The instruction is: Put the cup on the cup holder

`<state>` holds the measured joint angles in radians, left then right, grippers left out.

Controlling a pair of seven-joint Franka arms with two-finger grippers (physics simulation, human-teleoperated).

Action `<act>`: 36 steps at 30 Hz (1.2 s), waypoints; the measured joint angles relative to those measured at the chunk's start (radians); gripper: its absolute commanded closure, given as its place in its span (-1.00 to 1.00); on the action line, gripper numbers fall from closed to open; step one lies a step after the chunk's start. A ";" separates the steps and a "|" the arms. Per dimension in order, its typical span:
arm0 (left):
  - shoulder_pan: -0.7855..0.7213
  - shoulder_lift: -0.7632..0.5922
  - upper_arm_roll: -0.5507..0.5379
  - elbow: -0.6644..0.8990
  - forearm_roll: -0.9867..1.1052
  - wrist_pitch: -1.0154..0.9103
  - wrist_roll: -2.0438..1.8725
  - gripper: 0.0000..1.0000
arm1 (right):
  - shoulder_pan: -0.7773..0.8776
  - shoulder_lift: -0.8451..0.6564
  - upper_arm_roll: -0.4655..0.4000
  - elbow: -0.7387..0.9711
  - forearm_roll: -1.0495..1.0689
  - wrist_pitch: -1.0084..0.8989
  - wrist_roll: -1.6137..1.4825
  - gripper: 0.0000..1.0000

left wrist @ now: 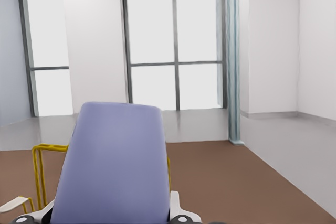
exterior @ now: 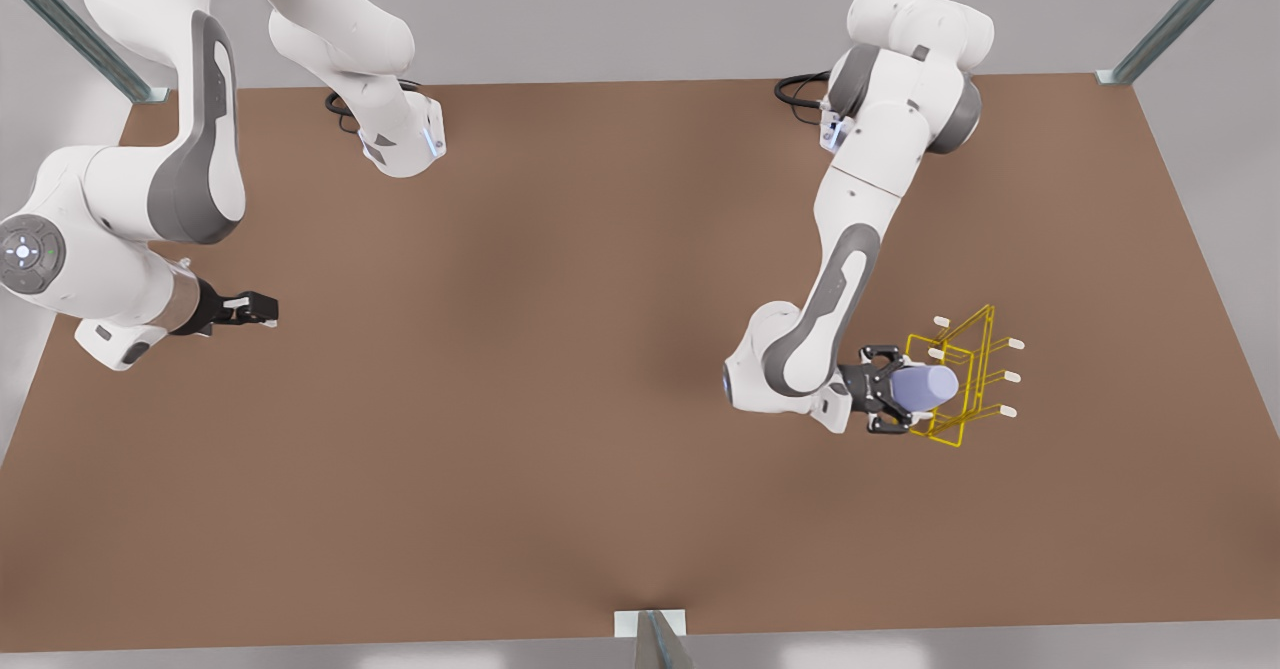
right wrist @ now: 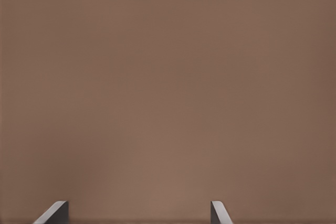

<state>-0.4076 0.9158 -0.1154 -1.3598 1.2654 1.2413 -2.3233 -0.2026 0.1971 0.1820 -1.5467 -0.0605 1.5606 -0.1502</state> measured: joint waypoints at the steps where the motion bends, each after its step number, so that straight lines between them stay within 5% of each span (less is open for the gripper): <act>1: 0.002 -0.002 0.000 -0.003 0.005 -0.001 -0.001 -0.48 | 0.000 0.000 0.000 0.000 0.000 0.000 0.000 -1.00; 30: 0.067 -0.050 -0.001 -0.153 0.115 0.042 -0.071 -0.51 | 0.000 0.011 0.014 0.000 0.000 0.000 -0.001 -1.00; 31: 0.068 -0.050 -0.001 -0.153 0.115 0.042 -0.073 -0.55 | 0.000 0.011 0.014 0.000 0.000 0.000 -0.001 -1.00; 32: 0.068 -0.050 -0.001 -0.153 0.115 0.042 -0.076 -0.88 | 0.000 0.011 0.014 0.000 0.000 0.000 -0.001 -1.00; 33: 0.068 -0.050 -0.001 -0.153 0.116 0.042 -0.078 -1.00 | 0.000 0.011 0.014 0.000 0.000 0.000 -0.001 -1.00; 36: 0.069 -0.048 -0.001 -0.153 0.117 0.042 -0.085 -1.00 | 0.000 0.011 0.014 0.000 0.000 0.000 -0.001 -1.00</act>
<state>-0.3382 0.8676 -0.1160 -1.5129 1.3827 1.2832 -2.4082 -0.2024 0.2081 0.1963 -1.5467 -0.0606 1.5605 -0.1514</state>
